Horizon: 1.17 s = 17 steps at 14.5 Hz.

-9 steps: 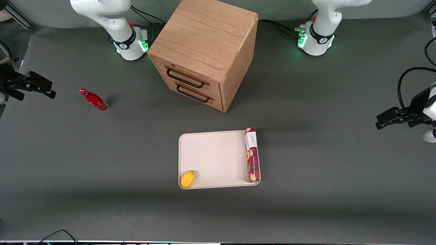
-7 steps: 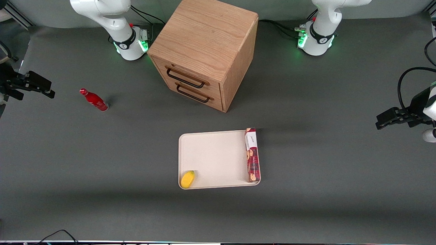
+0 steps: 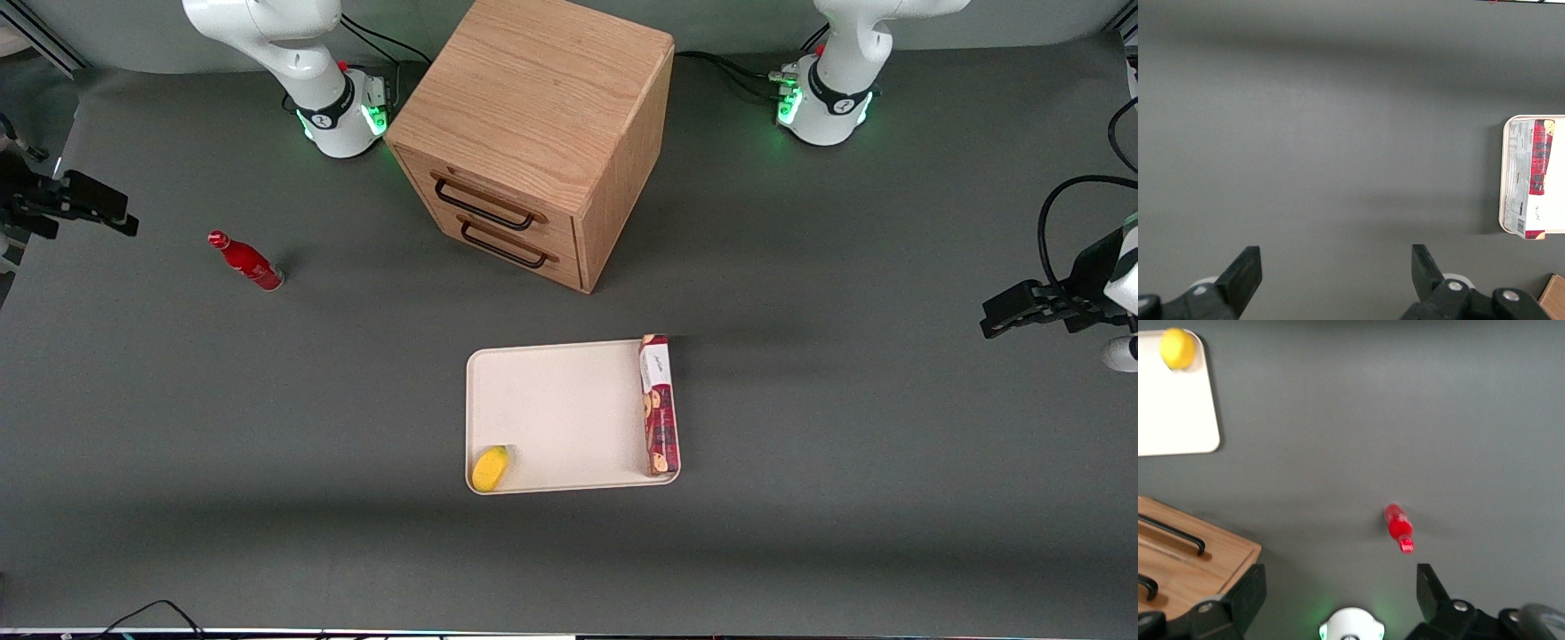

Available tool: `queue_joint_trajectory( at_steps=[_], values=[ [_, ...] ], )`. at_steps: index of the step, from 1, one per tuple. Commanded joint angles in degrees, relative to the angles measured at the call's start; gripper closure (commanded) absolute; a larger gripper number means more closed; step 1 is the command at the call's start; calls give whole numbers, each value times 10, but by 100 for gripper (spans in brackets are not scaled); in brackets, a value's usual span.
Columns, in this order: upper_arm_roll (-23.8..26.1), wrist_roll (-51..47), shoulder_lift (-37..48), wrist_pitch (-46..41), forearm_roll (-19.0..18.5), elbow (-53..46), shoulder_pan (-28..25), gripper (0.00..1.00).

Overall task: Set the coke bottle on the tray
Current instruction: 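Move the right gripper toward the red Coca-Cola bottle, then lower the open right gripper around the bottle's cap end and close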

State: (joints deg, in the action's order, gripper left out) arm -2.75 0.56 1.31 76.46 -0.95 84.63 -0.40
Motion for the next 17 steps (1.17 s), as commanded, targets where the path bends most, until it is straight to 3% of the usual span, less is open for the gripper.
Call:
queue_joint_trajectory(
  at_steps=[1, 4, 7, 12, 17],
  values=[
    [-20, 23, 132, 24, -18, 174, 0, 0],
    [-61, 65, 263, 156, -41, 416, 0, 0],
    [-102, 74, 298, 295, -61, 574, 2, 0],
    [-114, 73, 229, 496, -72, 679, 5, 0],
    [-115, 73, 172, 558, -81, 691, 12, 0]
  ],
)
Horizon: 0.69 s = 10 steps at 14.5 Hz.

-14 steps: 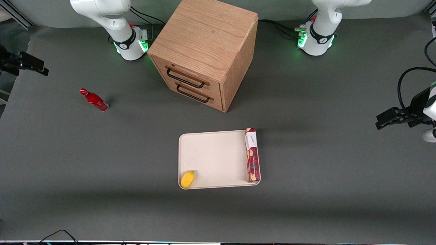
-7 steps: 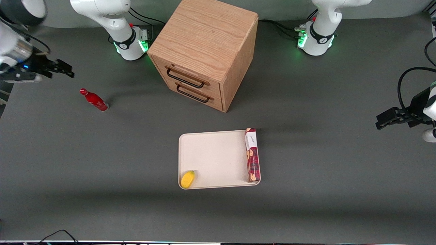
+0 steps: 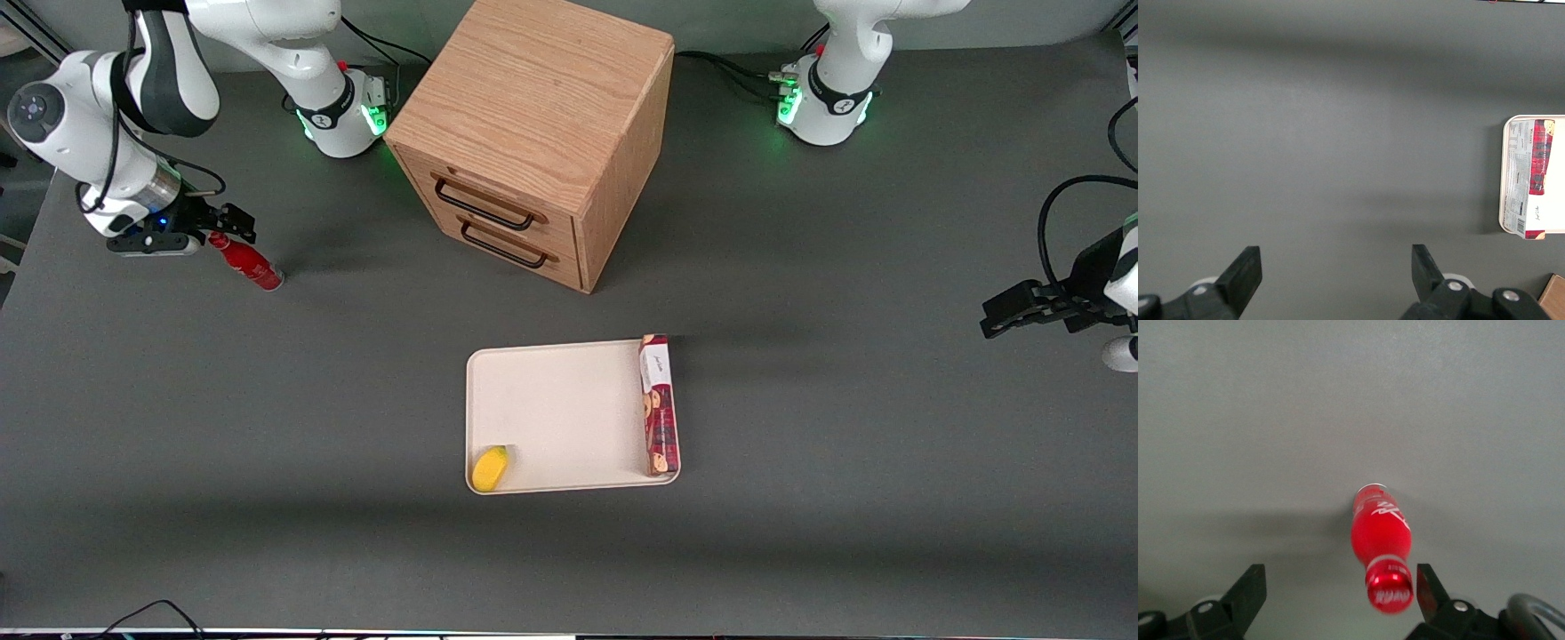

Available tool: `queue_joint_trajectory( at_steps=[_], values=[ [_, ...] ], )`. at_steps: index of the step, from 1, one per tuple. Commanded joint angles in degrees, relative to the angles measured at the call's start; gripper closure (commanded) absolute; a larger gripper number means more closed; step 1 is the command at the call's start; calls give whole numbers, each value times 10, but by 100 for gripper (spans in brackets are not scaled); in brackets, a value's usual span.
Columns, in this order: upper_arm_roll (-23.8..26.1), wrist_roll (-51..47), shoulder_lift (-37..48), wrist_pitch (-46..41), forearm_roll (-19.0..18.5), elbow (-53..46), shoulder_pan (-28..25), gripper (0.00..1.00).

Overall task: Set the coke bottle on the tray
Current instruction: 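Lower the open right gripper around the bottle's cap end and close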

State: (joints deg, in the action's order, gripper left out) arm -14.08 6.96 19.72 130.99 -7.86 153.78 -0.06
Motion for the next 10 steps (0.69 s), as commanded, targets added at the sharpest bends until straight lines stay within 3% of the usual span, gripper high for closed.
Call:
queue_joint_trajectory(
  at_steps=[1, 2, 4, 8, 10],
  values=[
    [-3, 9, -14, 13, -17, -1, 9, 0],
    [-3, 9, -14, 14, -18, 0, 9, 1],
    [-3, 9, -14, 14, -19, 7, 13, 14],
    [-8, 10, -14, 14, -21, 15, 17, 50],
    [-28, 31, -14, 14, -33, 16, 17, 75]
  ],
)
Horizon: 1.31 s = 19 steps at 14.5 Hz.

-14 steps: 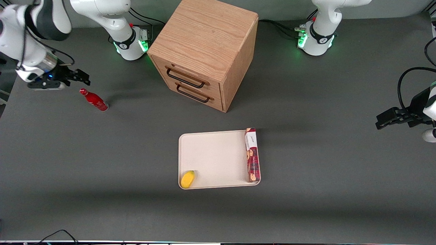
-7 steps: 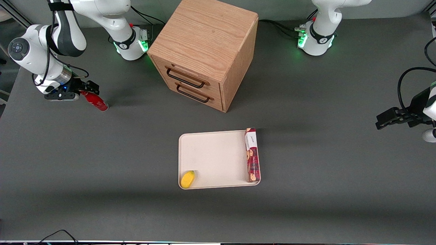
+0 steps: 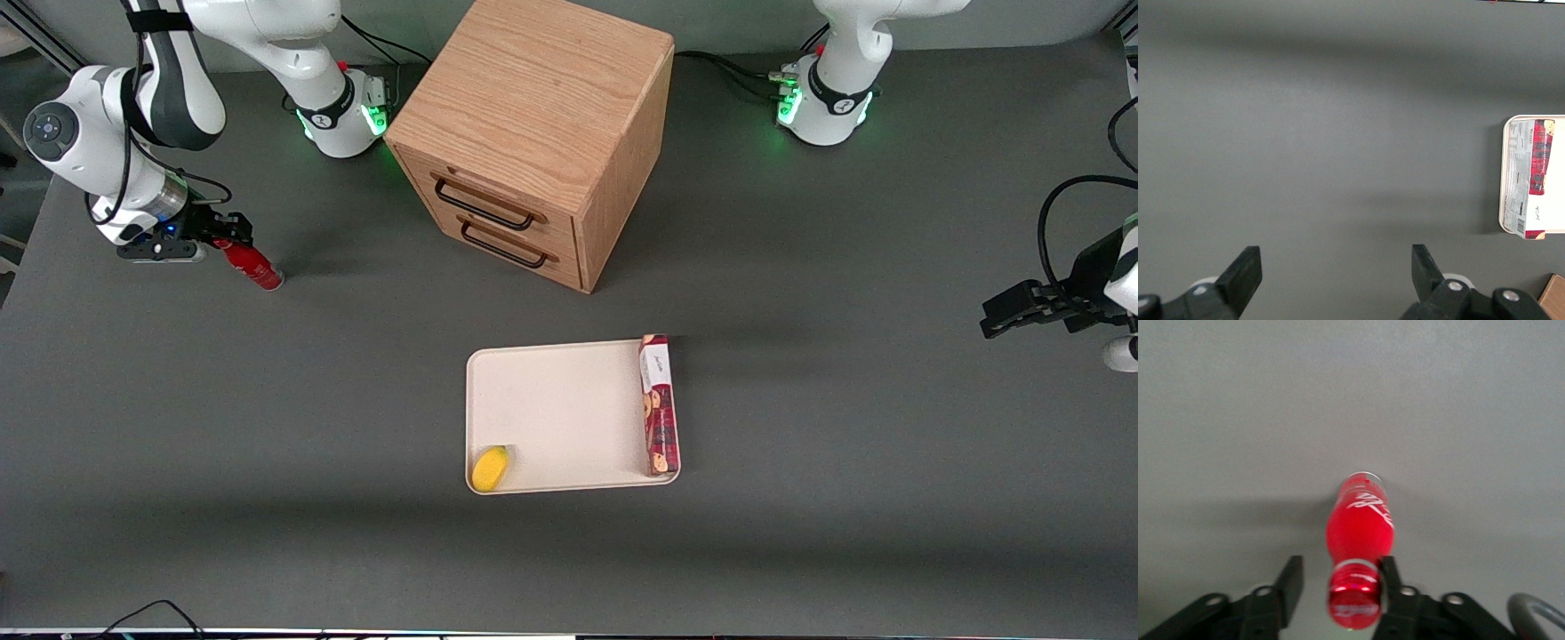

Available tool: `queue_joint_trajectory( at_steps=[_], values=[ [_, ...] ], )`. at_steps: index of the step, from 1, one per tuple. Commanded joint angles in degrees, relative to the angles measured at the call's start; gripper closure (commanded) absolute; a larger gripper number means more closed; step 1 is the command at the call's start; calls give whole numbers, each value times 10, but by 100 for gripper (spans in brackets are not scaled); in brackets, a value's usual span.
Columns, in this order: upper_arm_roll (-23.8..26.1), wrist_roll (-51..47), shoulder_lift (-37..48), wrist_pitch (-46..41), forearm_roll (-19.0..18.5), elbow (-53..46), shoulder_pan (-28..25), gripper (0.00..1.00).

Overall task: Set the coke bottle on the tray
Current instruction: 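Lower the open right gripper around the bottle's cap end and close, then lift the bottle with the right gripper and carry it toward the tray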

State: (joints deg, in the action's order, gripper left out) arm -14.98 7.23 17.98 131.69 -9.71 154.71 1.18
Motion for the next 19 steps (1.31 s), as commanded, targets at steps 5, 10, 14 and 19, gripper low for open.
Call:
queue_joint_trajectory(
  at_steps=[5, 10, 14, 19],
  values=[
    [-26, 47, 6, -2, -22, -3, 0, 98],
    [-2, 58, 10, -164, -12, -165, -15, 100],
    [59, 83, -30, -313, 67, -392, -21, 100],
    [160, 15, -188, -483, 131, -721, -21, 100]
  ],
)
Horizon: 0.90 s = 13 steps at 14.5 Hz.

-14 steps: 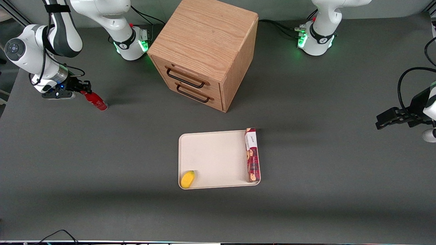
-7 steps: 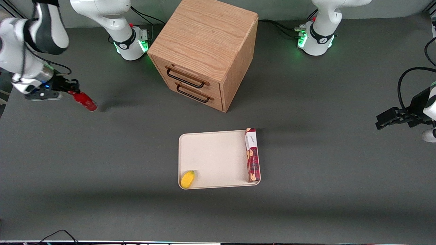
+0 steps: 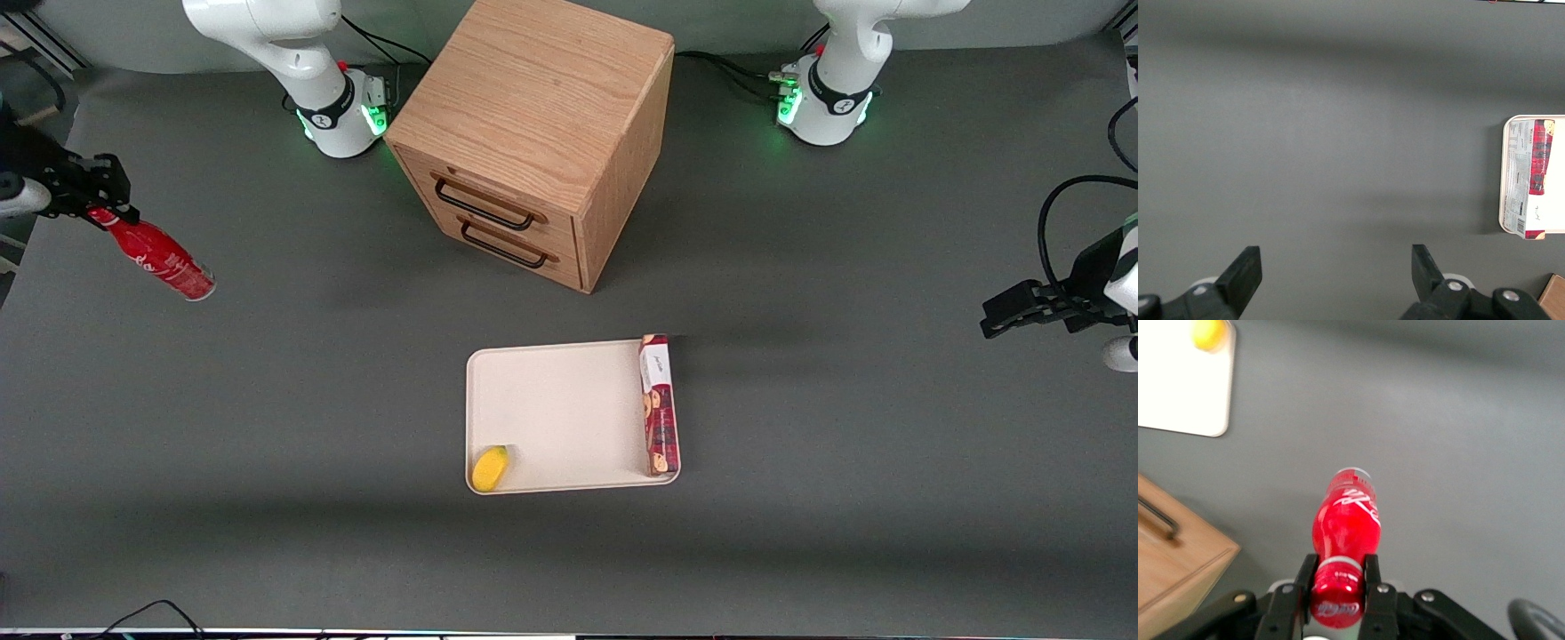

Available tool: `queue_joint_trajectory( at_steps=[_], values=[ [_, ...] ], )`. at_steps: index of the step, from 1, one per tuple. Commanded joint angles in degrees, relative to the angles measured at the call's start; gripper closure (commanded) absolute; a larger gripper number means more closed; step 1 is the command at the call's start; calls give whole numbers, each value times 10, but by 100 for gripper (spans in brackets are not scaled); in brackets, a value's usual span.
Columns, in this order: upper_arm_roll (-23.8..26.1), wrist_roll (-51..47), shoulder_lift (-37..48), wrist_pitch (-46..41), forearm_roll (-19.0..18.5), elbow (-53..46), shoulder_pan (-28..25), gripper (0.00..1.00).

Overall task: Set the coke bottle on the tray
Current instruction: 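Lift the bottle with the right gripper and carry it toward the tray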

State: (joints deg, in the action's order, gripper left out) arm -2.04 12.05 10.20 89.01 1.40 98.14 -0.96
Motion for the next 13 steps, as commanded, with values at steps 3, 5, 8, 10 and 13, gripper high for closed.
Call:
queue_joint_trajectory(
  at_steps=[3, 5, 8, 10, 13],
  values=[
    [141, -219, -185, -59, 16, -223, 1, 100],
    [217, -371, -235, -45, 11, -226, -1, 100],
    [284, -526, -307, 53, -8, -203, -4, 100],
    [316, -605, -344, 103, -37, -182, -9, 100],
    [334, -680, -364, 206, -84, -104, -13, 100]
  ],
)
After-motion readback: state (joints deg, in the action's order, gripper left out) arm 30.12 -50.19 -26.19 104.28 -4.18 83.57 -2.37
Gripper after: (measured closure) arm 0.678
